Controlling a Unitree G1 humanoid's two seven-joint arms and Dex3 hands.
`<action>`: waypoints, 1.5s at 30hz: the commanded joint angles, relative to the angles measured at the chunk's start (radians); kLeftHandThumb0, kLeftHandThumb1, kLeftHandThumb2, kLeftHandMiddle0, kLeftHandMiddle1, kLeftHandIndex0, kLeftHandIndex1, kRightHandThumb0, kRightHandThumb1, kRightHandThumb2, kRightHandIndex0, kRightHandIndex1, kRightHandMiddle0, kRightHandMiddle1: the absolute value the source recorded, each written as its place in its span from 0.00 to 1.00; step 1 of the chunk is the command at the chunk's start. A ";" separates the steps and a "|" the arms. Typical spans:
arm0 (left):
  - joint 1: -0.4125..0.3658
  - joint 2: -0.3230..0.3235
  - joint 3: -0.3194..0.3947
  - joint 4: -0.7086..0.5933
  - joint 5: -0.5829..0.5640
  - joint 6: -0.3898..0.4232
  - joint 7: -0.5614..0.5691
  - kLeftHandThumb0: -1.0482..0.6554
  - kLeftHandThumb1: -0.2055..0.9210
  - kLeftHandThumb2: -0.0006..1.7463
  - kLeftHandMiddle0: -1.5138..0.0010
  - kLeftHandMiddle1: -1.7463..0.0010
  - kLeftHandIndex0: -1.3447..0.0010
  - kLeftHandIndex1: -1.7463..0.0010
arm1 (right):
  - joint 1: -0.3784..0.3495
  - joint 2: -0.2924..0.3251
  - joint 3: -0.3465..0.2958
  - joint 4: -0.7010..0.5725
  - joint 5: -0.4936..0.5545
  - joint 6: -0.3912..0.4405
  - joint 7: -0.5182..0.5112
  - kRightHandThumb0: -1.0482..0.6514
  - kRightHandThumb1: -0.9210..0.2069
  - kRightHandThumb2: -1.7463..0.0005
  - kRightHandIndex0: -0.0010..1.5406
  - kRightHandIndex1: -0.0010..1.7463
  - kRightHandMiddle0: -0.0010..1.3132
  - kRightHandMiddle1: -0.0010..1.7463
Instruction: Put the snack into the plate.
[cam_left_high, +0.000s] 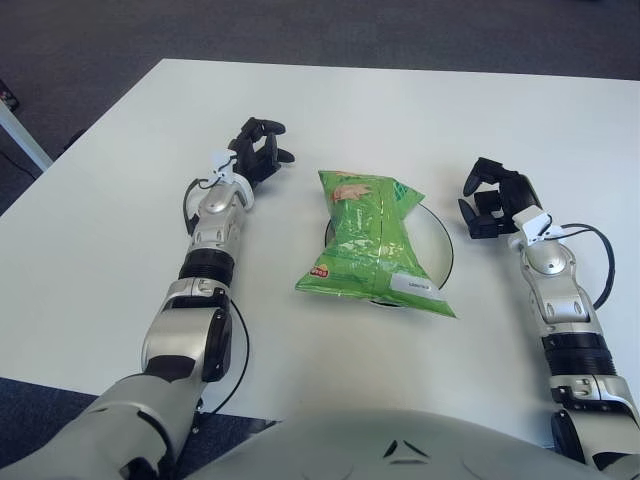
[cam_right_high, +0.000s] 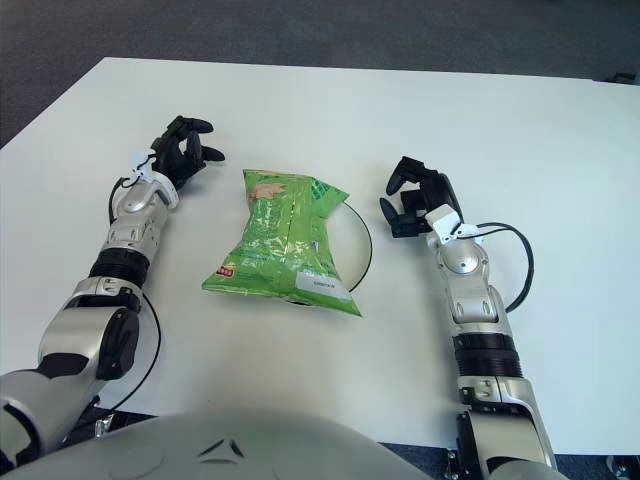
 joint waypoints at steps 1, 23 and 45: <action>0.077 -0.012 0.018 -0.069 -0.025 0.047 0.017 0.34 0.49 0.73 0.28 0.00 0.56 0.00 | 0.031 0.012 0.001 0.034 -0.016 0.014 -0.014 0.33 0.56 0.23 0.87 1.00 0.49 1.00; 0.178 -0.043 -0.003 -0.235 0.031 0.080 0.077 0.25 0.19 0.97 0.08 0.00 0.34 0.00 | 0.028 0.039 -0.008 0.058 -0.013 -0.019 -0.083 0.32 0.58 0.21 0.87 1.00 0.50 1.00; 0.136 -0.043 0.012 -0.147 -0.013 0.002 0.018 0.25 0.19 0.97 0.08 0.00 0.35 0.00 | -0.004 0.137 -0.130 0.041 0.291 0.069 0.014 0.33 0.55 0.24 0.87 1.00 0.48 1.00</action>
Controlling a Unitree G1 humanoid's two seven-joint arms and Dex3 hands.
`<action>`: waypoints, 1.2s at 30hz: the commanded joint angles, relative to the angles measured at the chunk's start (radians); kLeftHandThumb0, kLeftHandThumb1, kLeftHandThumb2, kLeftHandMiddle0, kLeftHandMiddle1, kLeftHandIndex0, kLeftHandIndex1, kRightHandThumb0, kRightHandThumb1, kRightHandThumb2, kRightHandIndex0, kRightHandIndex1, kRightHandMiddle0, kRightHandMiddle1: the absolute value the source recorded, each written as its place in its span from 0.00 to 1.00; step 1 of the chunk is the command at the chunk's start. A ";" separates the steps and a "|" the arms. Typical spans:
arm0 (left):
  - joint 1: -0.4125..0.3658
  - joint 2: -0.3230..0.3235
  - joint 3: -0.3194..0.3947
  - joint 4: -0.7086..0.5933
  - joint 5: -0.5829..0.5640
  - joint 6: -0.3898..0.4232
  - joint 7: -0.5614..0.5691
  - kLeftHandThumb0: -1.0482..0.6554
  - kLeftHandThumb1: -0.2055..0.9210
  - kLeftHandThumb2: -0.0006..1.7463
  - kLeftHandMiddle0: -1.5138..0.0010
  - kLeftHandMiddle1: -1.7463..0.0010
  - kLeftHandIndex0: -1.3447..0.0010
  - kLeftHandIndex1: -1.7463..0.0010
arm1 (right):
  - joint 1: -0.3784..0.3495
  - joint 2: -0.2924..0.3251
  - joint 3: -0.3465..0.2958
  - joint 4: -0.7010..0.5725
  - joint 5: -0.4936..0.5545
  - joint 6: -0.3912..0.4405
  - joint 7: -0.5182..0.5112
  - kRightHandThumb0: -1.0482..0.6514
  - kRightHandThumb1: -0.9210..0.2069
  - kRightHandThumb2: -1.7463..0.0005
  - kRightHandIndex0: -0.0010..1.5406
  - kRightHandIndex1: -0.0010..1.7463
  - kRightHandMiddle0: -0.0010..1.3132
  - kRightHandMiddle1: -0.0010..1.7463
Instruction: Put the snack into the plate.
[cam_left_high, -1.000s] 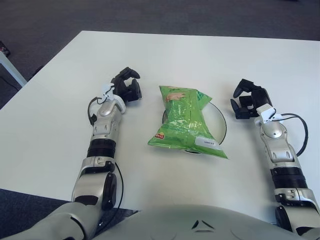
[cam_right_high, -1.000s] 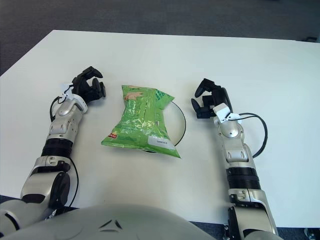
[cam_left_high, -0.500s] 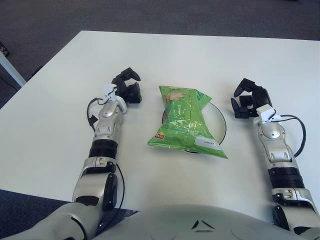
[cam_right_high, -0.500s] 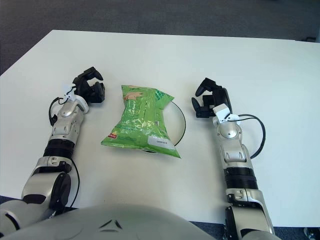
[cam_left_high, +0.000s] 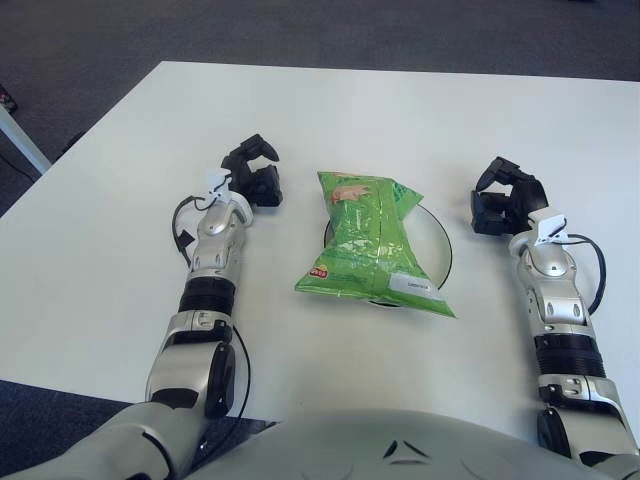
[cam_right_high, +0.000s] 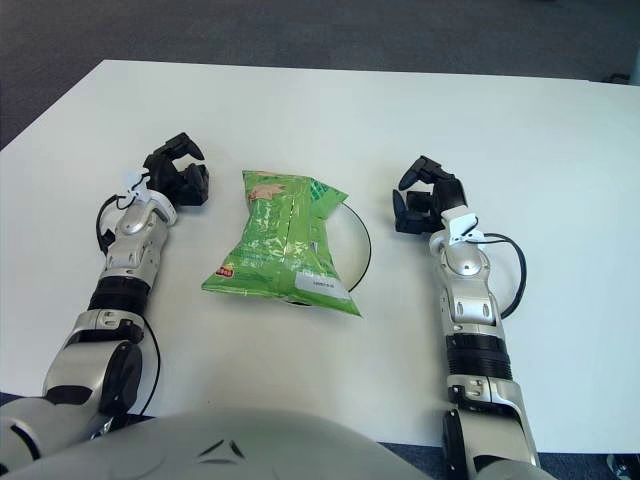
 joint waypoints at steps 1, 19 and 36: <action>-0.014 0.001 0.006 0.027 -0.015 -0.007 -0.023 0.25 0.19 0.98 0.09 0.00 0.34 0.00 | -0.004 0.049 -0.035 0.014 0.099 0.045 0.038 0.33 0.55 0.24 0.87 1.00 0.48 1.00; -0.020 -0.002 0.008 0.045 -0.025 -0.038 -0.049 0.23 0.16 1.00 0.10 0.00 0.32 0.00 | -0.020 0.058 -0.095 0.003 0.231 0.148 0.098 0.33 0.57 0.22 0.86 1.00 0.49 1.00; 0.049 -0.002 -0.001 -0.051 -0.042 -0.047 -0.094 0.24 0.18 0.98 0.10 0.00 0.34 0.00 | 0.032 0.068 -0.100 -0.076 0.222 0.191 0.088 0.33 0.56 0.22 0.86 1.00 0.49 1.00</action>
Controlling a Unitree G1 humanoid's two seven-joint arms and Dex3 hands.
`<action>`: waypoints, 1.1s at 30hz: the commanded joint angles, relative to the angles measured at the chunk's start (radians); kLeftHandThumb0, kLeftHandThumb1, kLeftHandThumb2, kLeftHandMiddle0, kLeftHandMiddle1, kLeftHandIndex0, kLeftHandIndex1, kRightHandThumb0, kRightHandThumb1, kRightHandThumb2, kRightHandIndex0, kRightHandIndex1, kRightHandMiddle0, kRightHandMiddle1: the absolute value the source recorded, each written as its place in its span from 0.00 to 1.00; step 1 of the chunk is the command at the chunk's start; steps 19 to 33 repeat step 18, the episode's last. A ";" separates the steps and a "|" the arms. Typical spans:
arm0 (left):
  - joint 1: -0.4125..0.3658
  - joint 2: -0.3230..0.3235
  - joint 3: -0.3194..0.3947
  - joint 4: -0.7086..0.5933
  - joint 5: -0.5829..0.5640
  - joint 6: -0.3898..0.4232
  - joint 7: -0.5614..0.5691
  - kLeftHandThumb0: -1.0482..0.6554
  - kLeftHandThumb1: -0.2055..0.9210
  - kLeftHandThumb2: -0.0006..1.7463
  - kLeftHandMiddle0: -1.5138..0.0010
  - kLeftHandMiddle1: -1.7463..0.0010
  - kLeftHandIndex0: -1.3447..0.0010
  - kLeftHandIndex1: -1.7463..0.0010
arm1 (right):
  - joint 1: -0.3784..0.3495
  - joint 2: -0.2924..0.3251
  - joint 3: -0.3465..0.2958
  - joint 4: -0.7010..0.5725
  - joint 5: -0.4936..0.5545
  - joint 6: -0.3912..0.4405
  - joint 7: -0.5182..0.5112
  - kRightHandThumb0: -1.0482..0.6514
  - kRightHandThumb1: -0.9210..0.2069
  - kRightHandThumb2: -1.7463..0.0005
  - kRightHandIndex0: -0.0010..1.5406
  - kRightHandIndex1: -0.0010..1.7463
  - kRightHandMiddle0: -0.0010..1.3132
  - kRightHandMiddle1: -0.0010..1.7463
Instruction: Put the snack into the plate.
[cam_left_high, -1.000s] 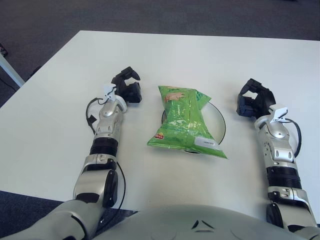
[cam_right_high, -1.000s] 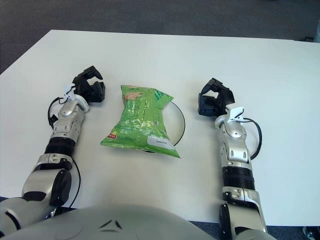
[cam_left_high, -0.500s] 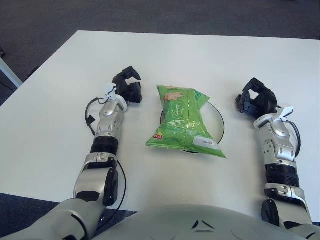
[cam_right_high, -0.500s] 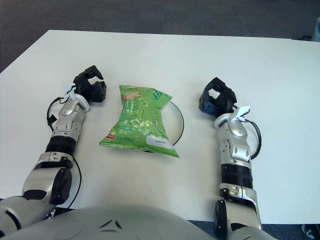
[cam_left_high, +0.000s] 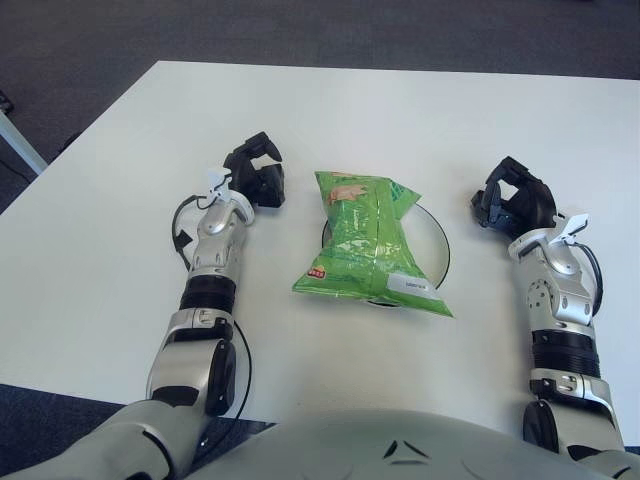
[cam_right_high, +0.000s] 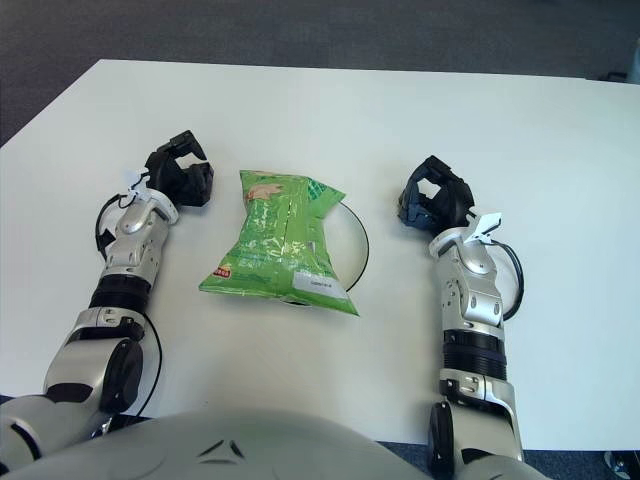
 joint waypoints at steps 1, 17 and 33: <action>0.033 -0.001 -0.003 -0.032 -0.011 -0.003 -0.018 0.24 0.18 0.98 0.10 0.00 0.34 0.00 | 0.040 0.019 -0.004 -0.023 0.010 0.030 -0.009 0.33 0.56 0.22 0.86 1.00 0.48 1.00; 0.126 0.004 -0.031 -0.181 0.017 0.017 -0.015 0.25 0.21 0.96 0.10 0.00 0.36 0.00 | 0.084 0.004 0.008 -0.106 -0.026 0.122 -0.028 0.34 0.53 0.25 0.87 1.00 0.46 1.00; 0.135 0.004 -0.033 -0.195 0.019 0.019 -0.014 0.26 0.22 0.95 0.09 0.00 0.37 0.00 | 0.088 0.004 0.010 -0.115 -0.028 0.132 -0.030 0.34 0.53 0.25 0.87 1.00 0.46 1.00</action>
